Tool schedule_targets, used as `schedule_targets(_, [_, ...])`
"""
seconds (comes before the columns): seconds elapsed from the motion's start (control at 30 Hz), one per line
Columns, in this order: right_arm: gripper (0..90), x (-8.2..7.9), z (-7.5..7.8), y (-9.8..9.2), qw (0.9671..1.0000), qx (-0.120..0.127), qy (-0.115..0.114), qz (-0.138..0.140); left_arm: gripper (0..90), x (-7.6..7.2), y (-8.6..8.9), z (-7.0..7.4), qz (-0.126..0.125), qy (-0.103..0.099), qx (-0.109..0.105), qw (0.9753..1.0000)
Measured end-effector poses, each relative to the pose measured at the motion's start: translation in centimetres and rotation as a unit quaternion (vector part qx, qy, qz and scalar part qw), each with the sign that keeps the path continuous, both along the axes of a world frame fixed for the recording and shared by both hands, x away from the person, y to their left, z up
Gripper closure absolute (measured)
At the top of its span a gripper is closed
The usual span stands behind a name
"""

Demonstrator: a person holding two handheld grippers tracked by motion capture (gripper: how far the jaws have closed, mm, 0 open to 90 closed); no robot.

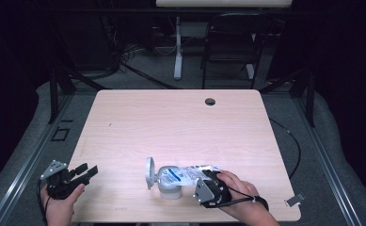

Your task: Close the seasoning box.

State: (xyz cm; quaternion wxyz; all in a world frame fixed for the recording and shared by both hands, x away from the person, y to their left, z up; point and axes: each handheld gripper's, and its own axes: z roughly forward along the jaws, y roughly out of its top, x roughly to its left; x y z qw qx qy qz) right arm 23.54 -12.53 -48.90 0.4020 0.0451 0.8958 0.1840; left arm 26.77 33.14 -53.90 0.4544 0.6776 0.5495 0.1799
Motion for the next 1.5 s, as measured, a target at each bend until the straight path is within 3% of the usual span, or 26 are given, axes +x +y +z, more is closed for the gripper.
schedule_targets(0.2, [83.1, -0.1, -0.1, -0.3, 0.9997, 0.021, 0.013, -0.004, 49.3, 0.0, 0.0, 0.0, 0.001, -0.001, 0.0, 1.0])
schedule_targets(0.23, [83.1, -0.1, -0.3, -0.4, 0.9992, 0.037, 0.016, -0.004, 49.3, 0.0, 0.0, 0.0, 0.001, -0.001, 0.0, 1.0])
schedule_targets(0.37, [83.4, -0.2, -0.5, -0.6, 0.9987, 0.045, 0.023, -0.009, 49.3, 0.0, 0.0, -0.1, 0.0, 0.001, 0.001, 1.0])
schedule_targets(0.57, [86.0, -0.2, -0.4, -1.0, 0.9957, 0.084, 0.036, -0.017, 49.3, 0.0, 0.0, -0.1, 0.001, 0.001, 0.001, 1.0])
schedule_targets(0.6, [86.5, -0.2, -0.4, -1.0, 0.9962, 0.077, 0.038, -0.017, 49.3, 0.0, 0.0, -0.1, 0.001, 0.001, 0.001, 1.0])
schedule_targets(1.17, [88.2, -0.7, -1.2, -1.4, 0.9946, 0.1, 0.021, -0.016, 49.3, 0.1, -0.2, -0.4, 0.001, 0.007, 0.007, 1.0])
schedule_targets(1.3, [88.4, -1.2, -1.4, -1.8, 0.9935, 0.111, 0.019, -0.014, 49.3, 0.1, -0.3, -0.5, 0.001, 0.007, 0.008, 0.9999])
schedule_targets(1.5, [88.5, -1.6, -1.6, -2.5, 0.9891, 0.144, 0.023, -0.02, 49.3, 0.1, -0.3, -0.6, 0.001, 0.009, 0.011, 0.9999])
